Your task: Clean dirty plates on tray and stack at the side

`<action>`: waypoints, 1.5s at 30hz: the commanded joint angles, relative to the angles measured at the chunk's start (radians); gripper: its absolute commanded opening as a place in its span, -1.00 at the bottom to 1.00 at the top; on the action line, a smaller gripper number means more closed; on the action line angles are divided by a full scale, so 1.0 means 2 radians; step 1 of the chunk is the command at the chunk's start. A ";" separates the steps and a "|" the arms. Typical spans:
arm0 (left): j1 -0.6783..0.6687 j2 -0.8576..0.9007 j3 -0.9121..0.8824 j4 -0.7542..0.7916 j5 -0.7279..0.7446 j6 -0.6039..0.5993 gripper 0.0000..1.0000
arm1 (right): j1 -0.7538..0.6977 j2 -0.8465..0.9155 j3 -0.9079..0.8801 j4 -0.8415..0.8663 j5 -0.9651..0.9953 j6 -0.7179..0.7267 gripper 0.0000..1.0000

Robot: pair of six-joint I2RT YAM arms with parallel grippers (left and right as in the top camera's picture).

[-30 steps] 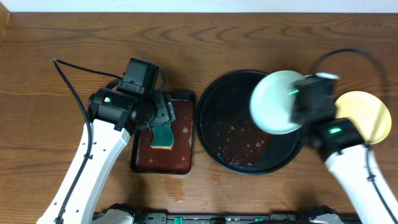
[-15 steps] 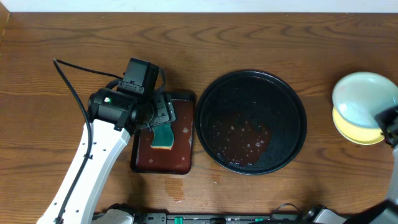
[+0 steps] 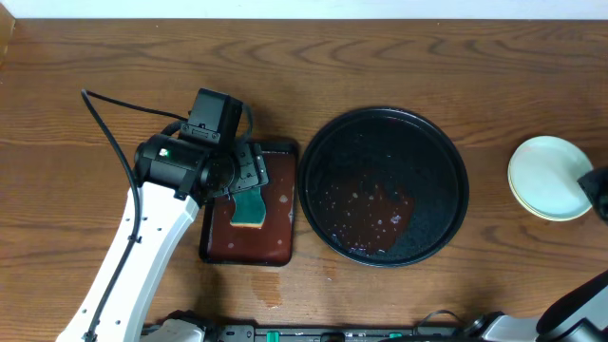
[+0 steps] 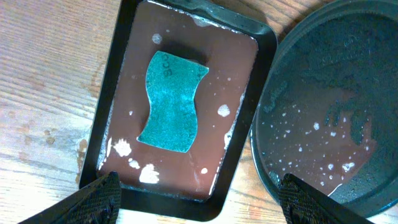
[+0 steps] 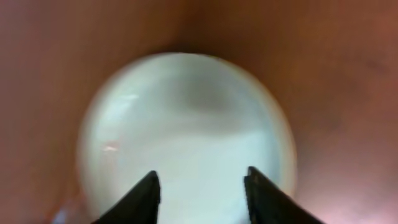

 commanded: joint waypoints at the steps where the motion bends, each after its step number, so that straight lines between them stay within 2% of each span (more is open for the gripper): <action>1: 0.003 -0.002 0.004 -0.001 -0.003 0.003 0.63 | 0.015 -0.044 0.004 0.013 -0.145 -0.030 -0.01; 5: 0.003 -0.002 0.004 -0.001 -0.003 0.003 0.63 | 0.065 -0.112 0.004 -0.002 -0.173 -0.031 0.03; 11: 0.003 -0.002 0.004 -0.001 -0.003 0.003 0.63 | 0.195 -0.232 0.004 -0.056 -0.176 -0.059 0.04; 17: 0.003 -0.002 0.004 -0.001 -0.003 0.003 0.64 | 0.336 -0.332 0.004 -0.121 -0.112 -0.075 0.12; 18: 0.003 -0.002 0.004 -0.001 -0.003 0.003 0.63 | 0.355 -0.343 0.004 -0.126 -0.105 -0.075 0.20; 19: 0.003 -0.002 0.004 -0.001 -0.003 0.003 0.64 | 0.366 -0.351 0.004 -0.129 -0.105 -0.075 0.37; 20: 0.003 -0.002 0.004 -0.001 -0.003 0.003 0.63 | 0.378 -0.358 0.004 -0.131 -0.105 -0.075 0.99; 25: 0.003 -0.002 0.004 -0.001 -0.003 0.003 0.63 | 0.412 -0.378 0.004 -0.144 -0.110 -0.074 0.99; 33: 0.003 -0.002 0.004 -0.001 -0.003 0.003 0.63 | 0.416 -0.378 0.004 -0.165 -0.113 -0.045 0.99; 39: 0.003 -0.002 0.004 -0.001 -0.003 0.003 0.63 | 0.416 -0.378 0.004 -0.167 -0.113 0.046 0.99; 45: 0.003 -0.002 0.004 -0.001 -0.003 0.003 0.63 | 0.412 -0.382 0.004 -0.171 -0.110 0.023 0.98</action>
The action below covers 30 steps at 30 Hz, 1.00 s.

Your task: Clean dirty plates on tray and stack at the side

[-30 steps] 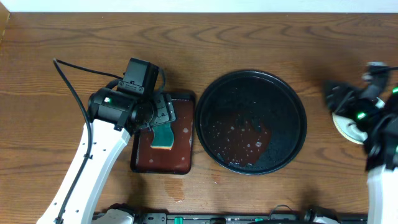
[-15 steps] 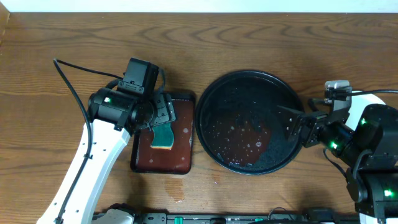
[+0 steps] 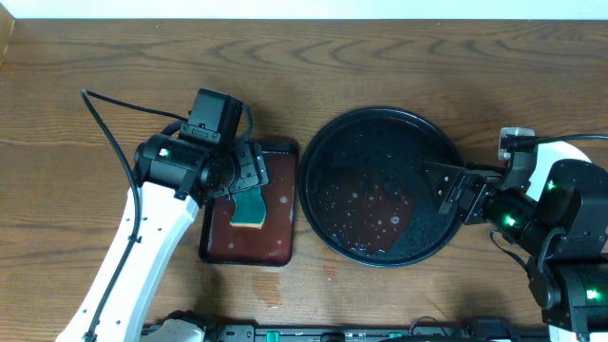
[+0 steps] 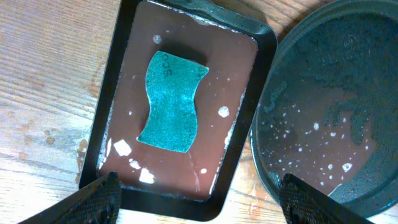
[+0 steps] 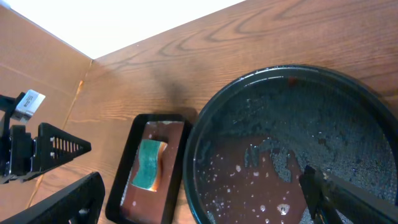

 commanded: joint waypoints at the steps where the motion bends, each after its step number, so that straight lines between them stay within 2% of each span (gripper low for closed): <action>1: 0.003 -0.002 0.004 -0.001 -0.003 0.003 0.63 | -0.002 -0.009 0.004 0.001 0.003 -0.011 0.99; 6: 0.003 -0.002 0.004 -0.001 -0.003 0.003 0.63 | 0.004 -0.044 -0.002 -0.028 0.058 -0.052 0.98; 9: 0.003 -0.002 0.004 -0.001 -0.003 0.003 0.63 | 0.013 -0.073 -0.029 -0.008 0.099 -0.052 0.98; 14: 0.003 -0.002 0.004 -0.001 -0.003 0.003 0.64 | 0.019 -0.150 -0.140 0.101 0.133 -0.052 0.98; 17: 0.003 -0.002 0.004 -0.001 -0.003 0.003 0.63 | 0.024 -0.206 -0.210 0.118 0.136 -0.052 0.98; 22: 0.003 -0.002 0.004 -0.001 -0.003 0.003 0.64 | 0.043 -0.309 -0.313 0.147 0.225 -0.054 0.98; 27: 0.003 -0.002 0.004 -0.001 -0.003 0.003 0.64 | 0.048 -0.400 -0.377 0.163 0.281 -0.054 0.99; 30: 0.003 -0.002 0.004 -0.001 -0.003 0.003 0.64 | 0.048 -0.397 -0.400 0.193 0.309 -0.054 0.98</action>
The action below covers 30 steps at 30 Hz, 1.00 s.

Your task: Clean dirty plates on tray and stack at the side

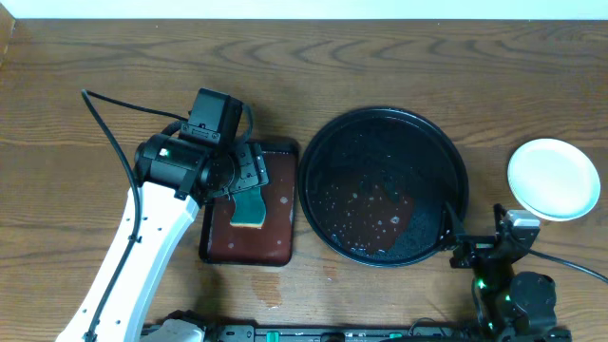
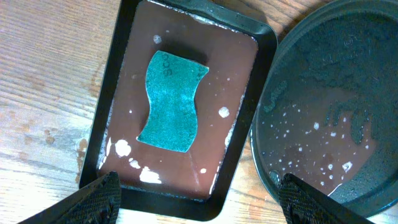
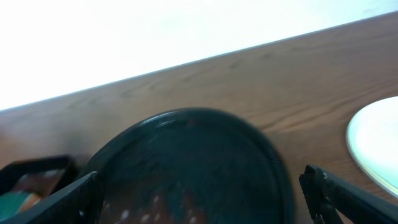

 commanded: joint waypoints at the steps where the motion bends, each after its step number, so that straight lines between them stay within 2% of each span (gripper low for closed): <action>1: 0.003 -0.002 0.004 -0.001 -0.003 0.003 0.64 | 0.006 -0.005 -0.022 0.021 0.062 -0.008 0.99; 10: 0.003 -0.002 0.004 -0.001 -0.003 0.003 0.64 | 0.006 -0.008 -0.114 0.182 0.074 -0.007 0.99; 30: 0.003 -0.002 0.004 -0.001 -0.003 0.003 0.64 | 0.006 -0.008 -0.113 0.179 0.074 -0.008 0.98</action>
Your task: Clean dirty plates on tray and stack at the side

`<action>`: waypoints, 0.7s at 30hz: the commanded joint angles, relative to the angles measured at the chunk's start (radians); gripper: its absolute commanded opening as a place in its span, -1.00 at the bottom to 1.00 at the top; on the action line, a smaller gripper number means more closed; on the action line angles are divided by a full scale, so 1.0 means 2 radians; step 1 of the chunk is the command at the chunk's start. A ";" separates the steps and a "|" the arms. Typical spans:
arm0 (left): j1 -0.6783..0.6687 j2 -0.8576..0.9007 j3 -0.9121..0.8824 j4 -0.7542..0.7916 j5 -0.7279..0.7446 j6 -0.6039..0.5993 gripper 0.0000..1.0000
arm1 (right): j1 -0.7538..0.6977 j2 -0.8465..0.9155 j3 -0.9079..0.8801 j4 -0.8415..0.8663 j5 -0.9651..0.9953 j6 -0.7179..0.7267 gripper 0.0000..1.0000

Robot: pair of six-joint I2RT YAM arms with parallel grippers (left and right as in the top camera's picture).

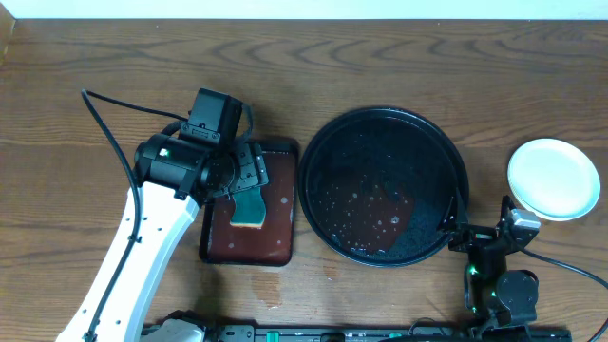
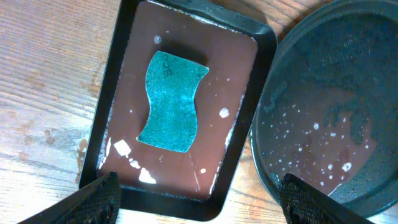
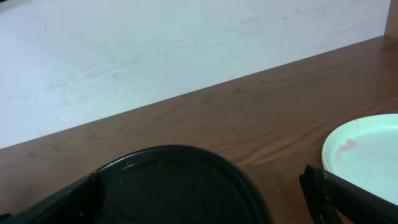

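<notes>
A stack of white plates point(image 1: 554, 179) sits on the table at the right; the top plate point(image 3: 367, 155) carries a faint pink smear. The round black tray point(image 1: 384, 185) holds only brown soapy water and no plate. A teal sponge point(image 2: 172, 101) lies in brown water in the rectangular black tray point(image 2: 264, 81). My left gripper point(image 2: 205, 205) hangs open above that tray, over the sponge point(image 1: 249, 204). My right gripper point(image 1: 483, 233) is open and empty near the table's front edge, between the round tray point(image 3: 180, 186) and the plates.
A wet patch point(image 1: 266, 285) marks the wood in front of the rectangular tray. The left arm's black cable point(image 1: 109, 133) loops over the table at the left. A white wall point(image 3: 186, 43) rises behind the table's far edge.
My right gripper stays near the front edge but has shifted slightly left, and its camera now looks more level, taking in the wall. The left arm and the sponge have not moved.
My right gripper was open right over the white plates at the far right. Then it was over the round tray's right rim, facing left. Then it stood at the table's front edge, where it still is. The left gripper stayed open above the sponge throughout.
</notes>
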 commanded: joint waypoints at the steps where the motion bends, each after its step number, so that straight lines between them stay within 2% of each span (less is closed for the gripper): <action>1: 0.003 -0.002 0.004 -0.001 -0.003 0.003 0.64 | 0.005 -0.003 -0.001 0.000 0.006 -0.008 0.99; 10: 0.000 -0.014 0.004 0.000 -0.006 0.004 0.63 | 0.005 -0.003 -0.001 0.000 0.006 -0.008 0.98; 13: 0.003 -0.043 -0.001 0.027 -0.046 0.009 0.64 | 0.005 -0.003 -0.001 0.000 0.006 -0.008 0.98; 18: 0.015 -0.130 -0.072 0.173 -0.046 0.055 0.64 | 0.005 -0.003 -0.001 0.000 0.006 -0.008 0.98; 21: 0.051 -0.203 -0.148 0.274 -0.005 0.082 0.64 | 0.005 -0.003 -0.001 0.000 0.006 -0.008 0.99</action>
